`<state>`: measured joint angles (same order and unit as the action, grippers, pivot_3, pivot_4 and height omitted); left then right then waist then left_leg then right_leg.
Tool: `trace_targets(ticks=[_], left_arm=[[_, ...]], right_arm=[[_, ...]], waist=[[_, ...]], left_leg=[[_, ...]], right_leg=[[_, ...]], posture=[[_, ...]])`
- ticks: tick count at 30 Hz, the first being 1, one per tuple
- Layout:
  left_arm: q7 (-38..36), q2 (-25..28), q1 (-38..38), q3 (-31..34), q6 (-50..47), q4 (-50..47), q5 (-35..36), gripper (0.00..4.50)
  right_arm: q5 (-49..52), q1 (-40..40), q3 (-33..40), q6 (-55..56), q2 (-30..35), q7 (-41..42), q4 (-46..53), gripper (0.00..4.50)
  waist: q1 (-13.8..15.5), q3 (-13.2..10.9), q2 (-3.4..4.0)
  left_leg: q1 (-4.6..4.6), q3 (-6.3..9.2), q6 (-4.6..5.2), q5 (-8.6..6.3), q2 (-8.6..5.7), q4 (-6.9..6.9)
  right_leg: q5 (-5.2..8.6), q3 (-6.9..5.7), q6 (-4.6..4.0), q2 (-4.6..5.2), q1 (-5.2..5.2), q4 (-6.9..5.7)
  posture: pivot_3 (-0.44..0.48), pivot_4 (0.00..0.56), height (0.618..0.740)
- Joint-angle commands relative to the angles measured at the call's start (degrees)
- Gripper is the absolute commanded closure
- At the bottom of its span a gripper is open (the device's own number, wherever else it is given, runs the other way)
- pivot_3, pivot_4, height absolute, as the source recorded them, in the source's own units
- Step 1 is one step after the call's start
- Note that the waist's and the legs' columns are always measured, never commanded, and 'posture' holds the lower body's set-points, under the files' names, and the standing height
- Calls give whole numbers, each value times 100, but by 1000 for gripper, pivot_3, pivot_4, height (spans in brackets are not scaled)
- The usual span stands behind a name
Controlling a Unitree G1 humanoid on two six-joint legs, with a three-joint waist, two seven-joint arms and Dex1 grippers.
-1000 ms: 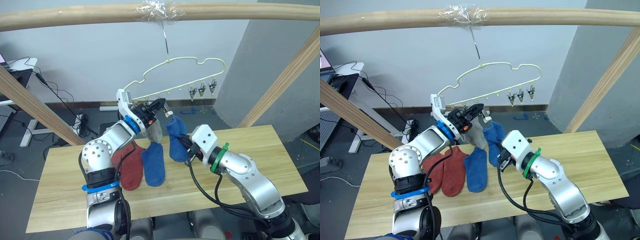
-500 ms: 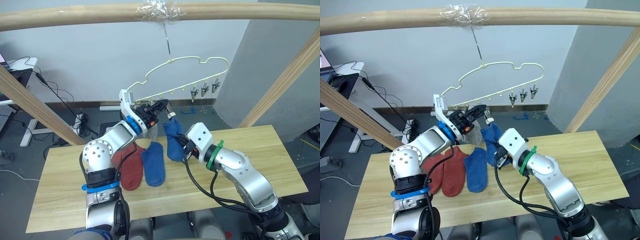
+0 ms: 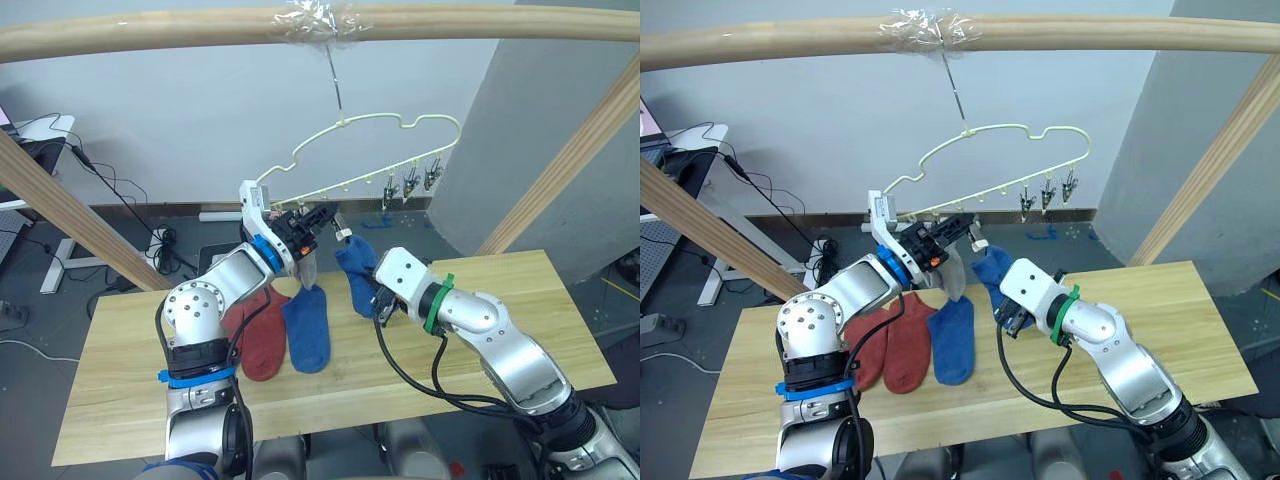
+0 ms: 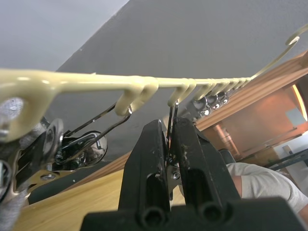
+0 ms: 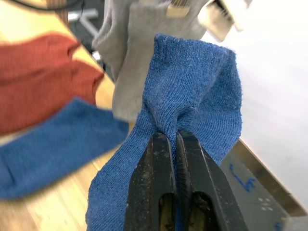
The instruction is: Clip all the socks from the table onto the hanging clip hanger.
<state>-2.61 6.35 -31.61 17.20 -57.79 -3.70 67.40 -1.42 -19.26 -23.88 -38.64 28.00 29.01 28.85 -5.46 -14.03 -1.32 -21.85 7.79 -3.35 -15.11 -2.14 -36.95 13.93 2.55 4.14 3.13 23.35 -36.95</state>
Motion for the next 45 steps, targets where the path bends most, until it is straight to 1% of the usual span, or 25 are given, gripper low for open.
trace_targets(ticks=[1, 7, 13, 29, 35, 45], left_arm=[[35, -21, 77, -68, -17, 23, -17, 4500], [-39, 78, 131, -125, -29, -8, -53, 4500], [-23, 95, 144, -103, 25, -5, -32, 4500], [-63, 119, 187, -173, 53, 21, -97, 4500], [-63, 109, 195, -187, 63, 25, -109, 4500], [-39, 111, 197, -202, 83, 28, -112, 4500]], right_arm=[[-81, -122, -63, -60, -42, 89, 173, 4472], [-185, -297, -68, -215, -65, 145, 170, 4472], [-208, -215, -9, -389, -2, 214, 293, 4472], [-180, -339, 66, -771, -46, 232, 574, 4472], [-157, -474, 113, -896, -57, 243, 651, 4472], [-176, -788, -9, -976, -233, 246, 499, 4472]], waist=[[2, 0, 0], [12, 0, 0], [24, 1, 1], [27, 1, 1], [24, 1, 1], [23, 1, 1]], left_leg=[[-1, 0, 0, 0, -1, 0], [-1, 1, 0, 0, -1, -1], [-1, 1, -1, 0, -1, -1], [-1, 0, -1, 0, 0, -1], [0, -1, -1, 0, 0, -1], [0, 0, 0, 0, 0, -1]], right_leg=[[-1, 0, -2, 0, 0, 0], [-2, -1, -3, 1, 1, 0], [-3, 0, -5, 2, 1, 1], [-3, 0, -5, 1, 1, 0], [-3, 0, -4, 1, 1, 0], [-3, -1, -5, 1, 1, 0]], posture=[[-189, 223, 740], [-185, 218, 740], [-187, 214, 740], [-201, 226, 740], [-204, 231, 740], [-202, 239, 740]])
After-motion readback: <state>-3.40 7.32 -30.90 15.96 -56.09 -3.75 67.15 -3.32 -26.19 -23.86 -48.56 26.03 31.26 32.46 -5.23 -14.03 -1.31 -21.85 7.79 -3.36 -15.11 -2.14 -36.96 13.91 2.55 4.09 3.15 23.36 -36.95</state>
